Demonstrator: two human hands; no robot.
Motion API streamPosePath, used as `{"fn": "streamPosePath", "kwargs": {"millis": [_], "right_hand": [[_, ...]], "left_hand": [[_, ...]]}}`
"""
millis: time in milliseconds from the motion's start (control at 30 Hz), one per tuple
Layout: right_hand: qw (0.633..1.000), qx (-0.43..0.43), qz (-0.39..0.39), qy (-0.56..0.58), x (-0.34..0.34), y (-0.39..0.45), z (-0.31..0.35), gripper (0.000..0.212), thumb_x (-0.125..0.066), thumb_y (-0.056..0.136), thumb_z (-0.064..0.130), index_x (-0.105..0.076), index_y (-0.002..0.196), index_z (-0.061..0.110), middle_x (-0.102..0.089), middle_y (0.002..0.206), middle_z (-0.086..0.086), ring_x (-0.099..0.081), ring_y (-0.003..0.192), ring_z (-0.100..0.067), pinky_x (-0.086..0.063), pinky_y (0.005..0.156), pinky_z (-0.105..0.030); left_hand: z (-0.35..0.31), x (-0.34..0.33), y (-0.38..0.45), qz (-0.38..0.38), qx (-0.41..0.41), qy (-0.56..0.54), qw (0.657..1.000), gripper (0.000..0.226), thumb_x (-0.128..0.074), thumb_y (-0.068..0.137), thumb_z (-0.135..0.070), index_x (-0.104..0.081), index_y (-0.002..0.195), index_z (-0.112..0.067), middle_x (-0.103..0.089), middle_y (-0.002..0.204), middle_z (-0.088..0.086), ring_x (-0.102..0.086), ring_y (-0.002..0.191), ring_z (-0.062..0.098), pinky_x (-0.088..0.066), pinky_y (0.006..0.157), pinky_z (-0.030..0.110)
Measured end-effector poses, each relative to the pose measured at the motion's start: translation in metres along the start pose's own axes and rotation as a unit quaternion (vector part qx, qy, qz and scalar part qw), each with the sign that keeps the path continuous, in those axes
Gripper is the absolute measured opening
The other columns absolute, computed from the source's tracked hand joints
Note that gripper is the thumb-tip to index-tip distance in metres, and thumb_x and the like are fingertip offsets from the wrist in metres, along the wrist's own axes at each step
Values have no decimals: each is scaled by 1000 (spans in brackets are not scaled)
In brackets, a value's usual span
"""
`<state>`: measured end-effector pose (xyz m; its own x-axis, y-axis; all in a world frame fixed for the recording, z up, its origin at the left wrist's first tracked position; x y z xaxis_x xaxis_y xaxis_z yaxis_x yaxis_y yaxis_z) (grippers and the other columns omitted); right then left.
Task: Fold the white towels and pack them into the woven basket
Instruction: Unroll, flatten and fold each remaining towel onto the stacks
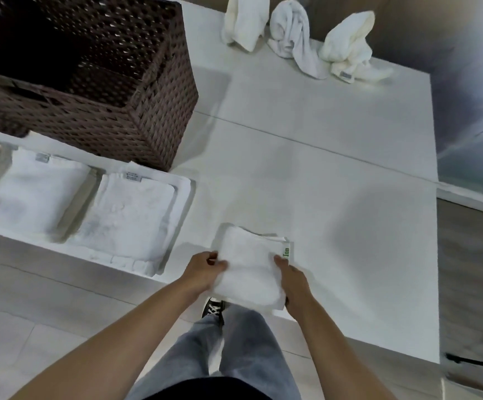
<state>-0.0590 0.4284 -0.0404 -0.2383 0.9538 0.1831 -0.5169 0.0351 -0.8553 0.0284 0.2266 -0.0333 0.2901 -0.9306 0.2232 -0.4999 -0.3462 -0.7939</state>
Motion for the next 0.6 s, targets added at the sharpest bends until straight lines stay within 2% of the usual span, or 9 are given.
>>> {"fn": "streamPosePath", "kwargs": {"millis": [67, 133, 200, 267, 400, 533, 600], "right_hand": [[996, -29, 52, 66, 2, -11, 0, 29, -73, 93, 28, -71, 109, 4, -78, 98, -13, -74, 93, -33, -60, 83, -43], [997, -5, 53, 53, 2, -19, 3, 28, -75, 91, 27, -72, 108, 4, -78, 100, -14, -73, 94, -34, -60, 81, -42], [998, 60, 22, 13, 1, -27, 16, 21, -73, 92, 29, -74, 98, 9, -77, 96, -8, -71, 89, -29, -57, 77, -36], [991, 131, 15, -11, -1, -38, 37, 22, -71, 94, 28, -72, 91, 6, -74, 86, -3, -67, 79, -23, -52, 70, -32], [971, 230, 36, -45, -15, -55, 74, 22, -69, 95, 28, -70, 91, 6, -73, 85, -11, -64, 77, -22, -49, 71, -33], [955, 272, 86, -78, -42, -66, 107, 15, -70, 95, 28, -72, 90, 14, -75, 85, 1, -67, 78, -17, -51, 73, -33], [948, 283, 109, -94, -59, -72, 115, 13, -70, 95, 28, -73, 90, 17, -76, 87, 2, -69, 82, -16, -52, 76, -32]], "left_hand": [[-2, 6, -14, 6, -16, -12, 1000, 32, -68, 93, -20, -63, 124, -12, -68, 108, 2, -65, 93, 16, -51, 71, 26], [-5, 11, -27, 6, -23, -28, 999, 28, -68, 93, -22, -63, 120, -16, -69, 107, 1, -66, 93, 17, -52, 67, 26], [-9, 14, -37, 2, -35, -48, 998, 28, -69, 91, -25, -63, 118, -21, -70, 108, 1, -68, 97, 19, -55, 72, 29], [-17, 19, -46, -19, -55, -67, 996, 28, -70, 91, -25, -63, 118, -23, -71, 107, 0, -70, 96, 18, -56, 77, 30], [-39, 35, -64, -66, -96, -90, 989, 21, -67, 93, -21, -65, 113, -26, -73, 103, -1, -71, 95, 16, -57, 81, 33], [-50, 63, -77, -125, -129, -125, 976, 21, -67, 93, -18, -66, 114, -22, -73, 102, -1, -70, 95, 16, -56, 84, 33], [-47, 77, -84, -151, -132, -148, 968, 21, -67, 94, -17, -66, 113, -23, -72, 103, -1, -70, 94, 17, -56, 81, 31]]}}
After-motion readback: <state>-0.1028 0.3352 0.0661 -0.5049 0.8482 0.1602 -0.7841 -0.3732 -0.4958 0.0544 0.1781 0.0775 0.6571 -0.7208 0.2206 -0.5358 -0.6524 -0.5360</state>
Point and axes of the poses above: each hand's wrist, its own y-axis towards the middle knuckle, its own x-axis out of the back of the hand, z = x × y, the point moved 1 cm from there along y, towards the middle knuckle
